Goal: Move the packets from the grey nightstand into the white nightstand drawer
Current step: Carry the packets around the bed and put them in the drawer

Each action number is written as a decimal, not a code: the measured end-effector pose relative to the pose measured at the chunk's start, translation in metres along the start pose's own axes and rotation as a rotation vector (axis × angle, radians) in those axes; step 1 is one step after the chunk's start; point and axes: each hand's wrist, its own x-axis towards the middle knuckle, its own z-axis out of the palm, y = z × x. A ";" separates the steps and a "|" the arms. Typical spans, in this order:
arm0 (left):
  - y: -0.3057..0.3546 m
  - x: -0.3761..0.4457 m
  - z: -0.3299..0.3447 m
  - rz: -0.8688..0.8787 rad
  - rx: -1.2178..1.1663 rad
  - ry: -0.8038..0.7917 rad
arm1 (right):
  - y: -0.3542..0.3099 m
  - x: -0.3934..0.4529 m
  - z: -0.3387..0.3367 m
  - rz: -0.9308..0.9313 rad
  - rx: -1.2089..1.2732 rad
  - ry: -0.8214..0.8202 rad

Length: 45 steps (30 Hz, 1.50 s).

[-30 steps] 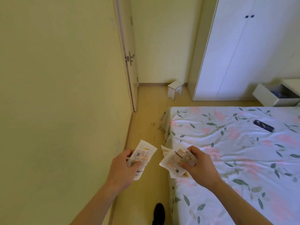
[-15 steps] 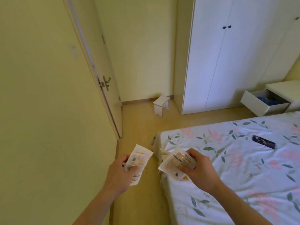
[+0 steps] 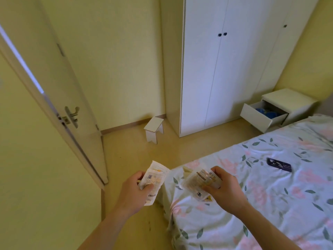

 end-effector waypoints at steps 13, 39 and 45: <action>0.026 0.274 -0.017 0.072 0.011 -0.223 | -0.019 0.208 0.027 0.154 -0.030 0.181; 0.094 0.775 -0.055 0.177 0.055 -0.482 | -0.085 0.631 0.093 0.298 -0.005 0.469; 0.121 0.848 -0.022 0.218 0.061 -0.630 | -0.091 0.661 0.090 0.372 0.007 0.630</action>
